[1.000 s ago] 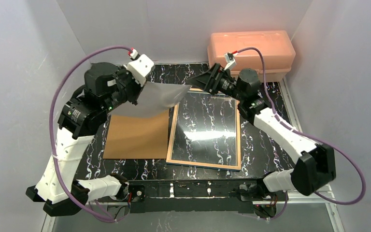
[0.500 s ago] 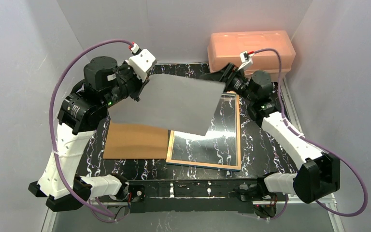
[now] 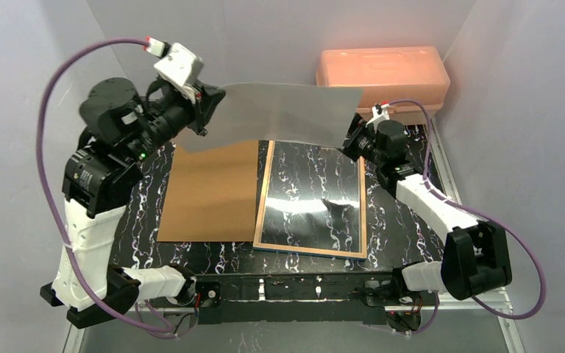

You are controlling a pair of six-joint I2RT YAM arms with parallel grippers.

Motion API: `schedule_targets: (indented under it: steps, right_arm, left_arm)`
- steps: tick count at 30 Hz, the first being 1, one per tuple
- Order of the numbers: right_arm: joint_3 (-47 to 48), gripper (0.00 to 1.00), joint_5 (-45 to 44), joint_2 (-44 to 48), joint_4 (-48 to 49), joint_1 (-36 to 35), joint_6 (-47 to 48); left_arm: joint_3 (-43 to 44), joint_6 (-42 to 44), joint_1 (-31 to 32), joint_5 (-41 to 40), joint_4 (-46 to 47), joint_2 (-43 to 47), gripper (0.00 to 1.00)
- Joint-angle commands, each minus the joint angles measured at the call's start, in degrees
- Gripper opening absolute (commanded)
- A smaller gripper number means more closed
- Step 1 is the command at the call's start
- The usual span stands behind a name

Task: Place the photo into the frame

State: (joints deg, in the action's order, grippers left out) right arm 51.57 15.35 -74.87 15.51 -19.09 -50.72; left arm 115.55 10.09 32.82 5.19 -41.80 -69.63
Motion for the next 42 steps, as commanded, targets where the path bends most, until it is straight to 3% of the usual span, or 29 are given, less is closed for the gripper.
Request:
schedule_targets:
  steps: [1,5,8,13,18,25,31,42]
  right_arm:
    - [-1.7,0.99,0.1,0.1,8.3,-2.2,-2.8]
    - [-4.1,0.99,4.3,-1.3,20.5,-4.2,-6.0]
    - [-4.2,0.99,3.9,-2.8,20.4,-4.8,-6.9]
    - [-3.5,0.99,3.8,-5.5,29.2,-9.1,-7.7]
    - [-3.4,0.99,5.4,-9.8,47.9,-13.2,-13.4]
    - [-7.8,0.98,4.8,-12.6,71.6,-13.8,-20.9]
    - [-12.0,0.99,1.1,-9.2,78.6,-13.7,-21.7]
    - [-16.5,0.99,-8.6,-7.4,86.5,-13.2,-33.0]
  left_arm:
    - [5.7,-5.8,0.2,1.9,4.4,-0.8,0.0]
    - [4.7,-9.6,0.3,2.2,7.7,0.2,0.0]
    - [6.1,-14.0,0.2,2.0,8.3,-0.3,0.0]
    - [9.5,-21.2,0.2,2.2,7.4,-1.9,0.0]
    - [10.1,-28.3,0.2,2.9,8.1,-3.0,0.0]
    - [9.6,-31.0,-0.2,2.1,8.1,-3.2,0.0]
    - [8.2,-31.3,-0.6,-1.0,8.8,-2.1,0.0]
    - [4.8,-30.9,-0.9,-11.5,9.7,-0.1,0.0]
